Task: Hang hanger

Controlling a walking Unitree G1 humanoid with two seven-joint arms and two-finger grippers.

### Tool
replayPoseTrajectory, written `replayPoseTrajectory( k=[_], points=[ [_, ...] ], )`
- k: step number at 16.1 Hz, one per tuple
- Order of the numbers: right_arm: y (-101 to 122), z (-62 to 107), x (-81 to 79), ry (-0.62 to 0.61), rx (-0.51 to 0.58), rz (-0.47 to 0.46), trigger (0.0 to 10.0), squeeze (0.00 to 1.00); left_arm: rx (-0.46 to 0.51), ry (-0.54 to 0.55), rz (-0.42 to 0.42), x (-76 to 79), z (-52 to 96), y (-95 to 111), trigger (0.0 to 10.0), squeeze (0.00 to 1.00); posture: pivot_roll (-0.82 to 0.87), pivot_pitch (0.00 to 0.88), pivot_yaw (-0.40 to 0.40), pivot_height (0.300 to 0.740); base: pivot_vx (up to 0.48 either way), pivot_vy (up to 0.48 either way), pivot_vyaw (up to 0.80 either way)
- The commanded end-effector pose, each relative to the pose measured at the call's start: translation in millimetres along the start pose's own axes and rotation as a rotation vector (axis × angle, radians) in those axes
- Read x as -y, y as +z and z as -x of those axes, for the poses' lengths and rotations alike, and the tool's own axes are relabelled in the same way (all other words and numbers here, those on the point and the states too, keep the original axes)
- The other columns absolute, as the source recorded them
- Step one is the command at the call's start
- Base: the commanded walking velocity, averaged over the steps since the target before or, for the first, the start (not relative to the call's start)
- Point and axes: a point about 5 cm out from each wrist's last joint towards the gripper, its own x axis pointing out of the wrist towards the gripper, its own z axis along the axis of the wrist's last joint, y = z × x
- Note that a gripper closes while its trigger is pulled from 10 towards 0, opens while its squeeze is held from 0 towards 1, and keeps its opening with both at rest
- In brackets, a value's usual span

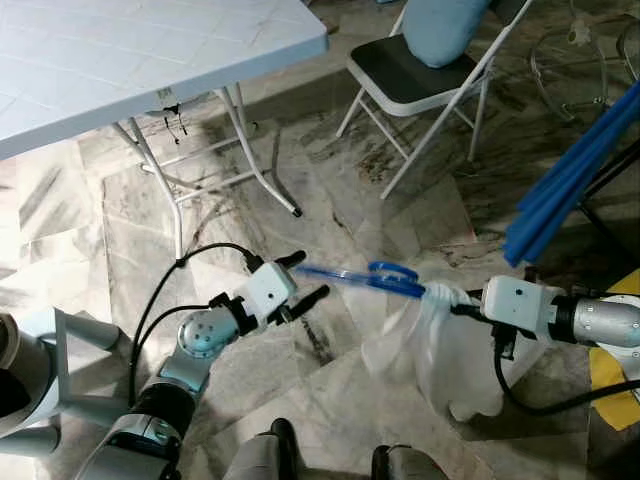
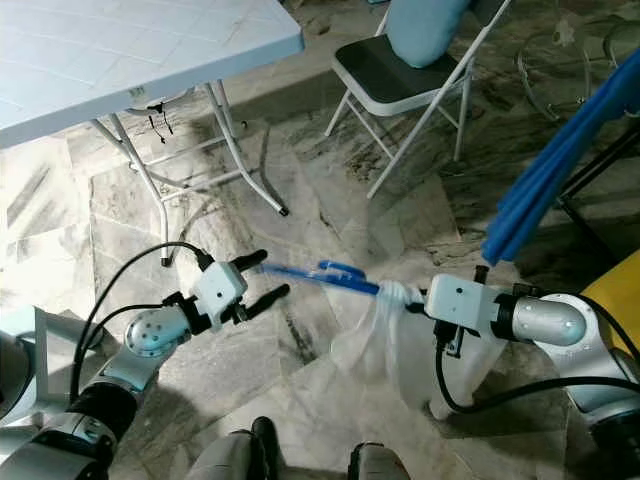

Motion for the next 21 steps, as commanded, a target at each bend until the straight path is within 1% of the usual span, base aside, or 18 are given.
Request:
replayPoseTrajectory(
  k=[1,3,6,7,8,9,10,11,12,13,14,15,16,18,19,20,21],
  points=[
    [13,3.2,1.7,0.039,0.059,0.052,10.0,0.00,-0.020,-0.038,0.000,4.6,2.2,-5,10.0,1.00,-0.11,0.228,0.102,0.740,0.000,0.000,0.00],
    [19,6.2,-2.1,0.107,0.089,0.070,10.0,0.00,-0.016,-0.068,0.014,4.8,-3.5,-2,10.0,1.00,-0.12,0.228,0.102,0.740,0.000,0.000,0.00],
    [24,7.9,-6.1,0.142,0.121,0.065,10.0,0.00,-0.014,-0.087,0.022,5.3,-7.9,0,10.0,1.00,-0.12,0.224,0.104,0.740,0.000,0.000,0.00],
    [27,11.2,-11.8,0.186,0.130,0.063,10.0,0.00,-0.007,-0.112,0.045,6.5,-10.2,1,10.0,0.76,-0.13,0.223,0.106,0.740,0.000,0.000,0.00],
    [26,17.3,-14.6,0.220,0.120,0.070,10.0,0.00,-0.004,-0.137,0.071,8.0,-12.8,2,10.0,0.00,-0.13,0.222,0.107,0.740,0.000,0.000,0.00],
    [27,20.1,-12.9,0.215,0.121,0.061,10.0,0.00,0.000,-0.165,0.084,10.4,-13.8,2,10.0,0.00,-0.14,0.220,0.108,0.740,0.000,0.000,0.00],
    [27,23.1,-11.3,0.211,0.122,0.056,10.0,0.00,0.009,-0.211,0.119,14.3,-15.1,2,5.0,0.00,-0.14,0.219,0.108,0.740,0.000,0.000,0.00],
    [25,26.4,-10.2,0.204,0.114,0.053,10.0,0.00,0.022,-0.273,0.179,19.0,-17.6,4,0.0,0.00,-0.14,0.219,0.108,0.740,0.000,0.000,0.00],
    [25,26.8,-10.2,0.199,0.110,0.053,10.0,0.00,0.034,-0.280,0.201,19.4,-18.9,5,0.0,0.00,-0.15,0.220,0.111,0.740,0.000,0.000,0.00],
    [23,26.3,-12.1,0.194,0.101,0.053,10.0,0.00,0.043,-0.360,0.222,24.0,-20.0,7,0.0,0.00,-0.15,0.220,0.112,0.740,0.000,0.000,0.00],
    [22,25.6,-13.0,0.191,0.095,0.056,10.0,0.00,0.045,-0.394,0.206,25.9,-19.7,8,0.0,0.00,-0.15,0.220,0.112,0.740,0.000,0.000,0.00],
    [22,24.3,-13.6,0.189,0.097,0.057,10.0,0.00,0.049,-0.448,0.223,28.9,-18.6,9,0.0,0.00,-0.15,0.220,0.112,0.740,0.000,0.000,0.00],
    [23,22.5,-14.5,0.193,0.104,0.050,10.0,0.00,0.055,-0.501,0.202,30.0,-17.8,11,0.0,0.00,-0.15,0.220,0.110,0.740,0.000,0.000,0.00],
    [21,21.9,-14.9,0.197,0.099,0.051,10.0,0.00,0.063,-0.518,0.186,29.8,-17.4,13,0.0,0.00,-0.15,0.220,0.108,0.740,0.000,0.000,0.00],
    [19,21.9,-13.3,0.195,0.091,0.056,10.0,0.00,0.069,-0.532,0.156,30.0,-17.2,15,0.0,0.00,-0.15,0.221,0.105,0.740,0.000,0.000,0.00],
    [19,21.6,-11.2,0.191,0.089,0.057,10.0,0.00,0.074,-0.539,0.144,31.2,-17.2,16,0.0,0.00,-0.15,0.222,0.103,0.740,0.000,0.000,0.00],
    [18,20.1,-8.6,0.175,0.086,0.068,10.0,0.00,0.070,-0.566,0.095,33.7,-15.5,16,0.0,0.00,-0.14,0.223,0.102,0.740,0.000,0.000,0.00]
  ],
)
